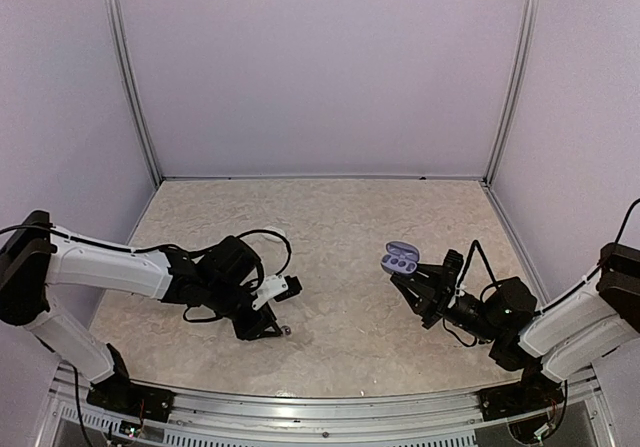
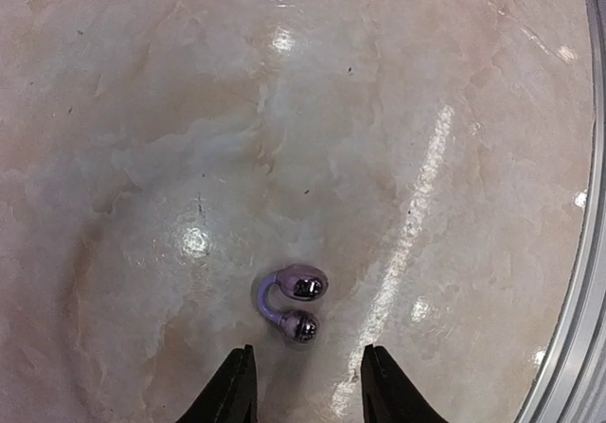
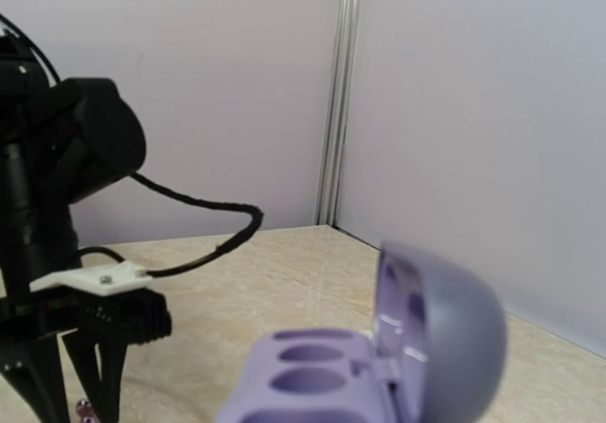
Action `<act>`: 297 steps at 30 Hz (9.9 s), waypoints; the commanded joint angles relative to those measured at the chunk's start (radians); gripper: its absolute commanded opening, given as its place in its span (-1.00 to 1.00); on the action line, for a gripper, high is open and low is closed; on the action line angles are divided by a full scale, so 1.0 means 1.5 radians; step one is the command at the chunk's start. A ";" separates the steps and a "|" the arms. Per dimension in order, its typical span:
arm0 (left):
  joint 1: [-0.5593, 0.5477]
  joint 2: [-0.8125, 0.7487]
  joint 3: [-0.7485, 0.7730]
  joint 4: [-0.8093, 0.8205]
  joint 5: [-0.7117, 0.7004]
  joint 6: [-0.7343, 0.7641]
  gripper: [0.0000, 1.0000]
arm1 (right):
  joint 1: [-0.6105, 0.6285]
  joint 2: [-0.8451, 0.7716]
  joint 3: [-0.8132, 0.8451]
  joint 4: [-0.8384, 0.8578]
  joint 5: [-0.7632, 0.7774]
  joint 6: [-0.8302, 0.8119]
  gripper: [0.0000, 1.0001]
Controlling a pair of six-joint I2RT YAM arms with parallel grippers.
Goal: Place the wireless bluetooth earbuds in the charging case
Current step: Move the right earbud to the center of the board, then pick up the right earbud from the center of the board, then insert the right earbud into the right side groove of the charging case, then adjust the right earbud in the right side groove of the charging case.
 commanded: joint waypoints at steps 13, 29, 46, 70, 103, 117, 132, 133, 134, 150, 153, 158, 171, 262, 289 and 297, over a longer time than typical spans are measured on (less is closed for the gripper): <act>-0.030 0.062 -0.008 0.045 -0.073 0.075 -0.22 | -0.006 0.000 0.007 0.006 0.004 -0.004 -1.00; -0.043 0.101 0.001 0.046 -0.099 0.077 -0.50 | -0.006 0.004 0.006 0.011 0.007 -0.005 -1.00; -0.052 0.005 0.033 0.040 -0.131 0.047 -0.78 | -0.006 0.004 0.007 -0.002 -0.006 0.001 -1.00; -0.230 0.029 0.352 0.030 -0.215 0.029 -0.78 | 0.002 0.101 0.039 0.087 -0.071 -0.005 -1.00; -0.247 0.146 0.435 -0.033 -0.277 0.030 -0.71 | 0.049 0.123 0.059 0.103 -0.051 0.044 -1.00; -0.248 0.129 0.417 -0.047 -0.246 0.049 -0.45 | 0.049 0.139 0.054 0.138 -0.050 0.057 -1.00; -0.245 0.066 0.353 -0.007 -0.231 0.052 -0.15 | 0.049 0.143 0.048 0.146 -0.055 0.045 -1.00; -0.244 0.051 0.339 0.010 -0.229 0.048 -0.14 | 0.049 0.143 0.047 0.146 -0.057 0.041 -1.00; -0.240 0.030 0.324 0.028 -0.222 0.042 -0.13 | 0.049 0.142 0.046 0.145 -0.061 0.038 -1.00; -0.227 -0.002 0.318 0.118 -0.129 0.038 -0.78 | 0.049 0.104 0.058 0.082 -0.087 0.045 -1.00; -0.232 0.020 0.331 0.120 -0.121 0.045 -0.84 | 0.051 0.112 0.061 0.086 -0.089 0.051 -1.00; -0.234 0.040 0.348 0.113 -0.115 0.054 -0.88 | 0.052 0.112 0.063 0.083 -0.089 0.046 -1.00; -0.234 0.083 0.378 0.101 -0.106 0.064 -0.90 | 0.053 0.115 0.066 0.083 -0.092 0.042 -1.00; -0.240 0.011 0.286 0.116 -0.147 0.117 -0.90 | 0.052 0.111 0.054 0.109 -0.119 0.046 -1.00; -0.254 0.094 0.355 0.099 -0.138 0.129 -0.93 | 0.052 0.099 0.064 0.088 -0.132 0.045 -1.00; -0.245 0.096 0.324 0.090 -0.124 0.116 -0.96 | 0.052 0.074 0.058 0.081 -0.138 0.037 -1.00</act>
